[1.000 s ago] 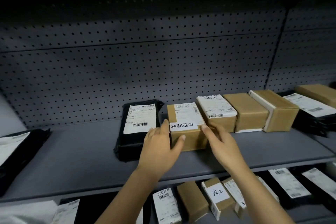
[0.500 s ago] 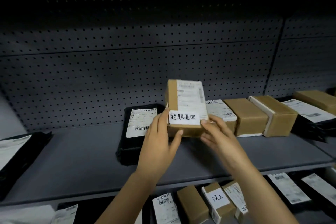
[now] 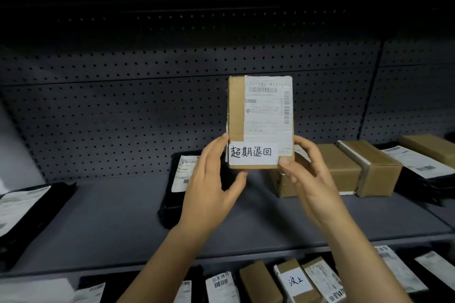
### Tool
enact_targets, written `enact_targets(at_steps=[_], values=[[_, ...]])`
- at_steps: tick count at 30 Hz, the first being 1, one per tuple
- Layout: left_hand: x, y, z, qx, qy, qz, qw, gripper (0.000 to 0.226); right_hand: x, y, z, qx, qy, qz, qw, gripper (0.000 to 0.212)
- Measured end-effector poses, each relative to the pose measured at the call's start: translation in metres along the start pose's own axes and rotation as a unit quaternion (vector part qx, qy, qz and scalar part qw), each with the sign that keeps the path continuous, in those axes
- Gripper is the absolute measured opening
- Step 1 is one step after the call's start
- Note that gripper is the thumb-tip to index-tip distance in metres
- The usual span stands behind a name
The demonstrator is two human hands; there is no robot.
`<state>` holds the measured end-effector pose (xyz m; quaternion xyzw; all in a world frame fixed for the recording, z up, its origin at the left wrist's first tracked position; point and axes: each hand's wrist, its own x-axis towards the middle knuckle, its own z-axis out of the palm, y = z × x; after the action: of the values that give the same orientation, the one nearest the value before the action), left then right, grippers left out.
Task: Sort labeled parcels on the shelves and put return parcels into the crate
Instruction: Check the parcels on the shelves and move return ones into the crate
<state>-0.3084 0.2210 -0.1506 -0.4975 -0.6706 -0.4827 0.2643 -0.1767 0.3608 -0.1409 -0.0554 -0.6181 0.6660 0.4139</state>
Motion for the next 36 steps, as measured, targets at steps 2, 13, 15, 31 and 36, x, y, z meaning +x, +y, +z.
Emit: enact_targets(at_steps=[2,13,15,31,36], values=[[0.000,0.000,0.001,0.017,-0.007,0.005,1.000,0.071,0.001,0.000,-0.003,-0.002,0.015,-0.016,1.000,0.045],[0.013,-0.004,0.021,0.197,-0.014,0.084,0.977,0.048,0.000,-0.003,-0.048,-0.003,0.088,-0.039,0.995,0.067],[0.015,0.001,0.031,0.196,-0.020,0.095,0.976,0.046,-0.003,-0.005,-0.059,-0.004,0.094,-0.043,0.995,0.065],[0.016,0.031,0.091,0.036,-0.059,0.159,0.985,0.034,-0.063,-0.032,-0.095,-0.091,0.231,-0.056,0.967,0.050],[0.006,0.042,0.100,-0.047,-0.110,0.182,0.976,0.035,-0.113,-0.036,-0.080,-0.136,0.329,-0.040,0.934,0.043]])
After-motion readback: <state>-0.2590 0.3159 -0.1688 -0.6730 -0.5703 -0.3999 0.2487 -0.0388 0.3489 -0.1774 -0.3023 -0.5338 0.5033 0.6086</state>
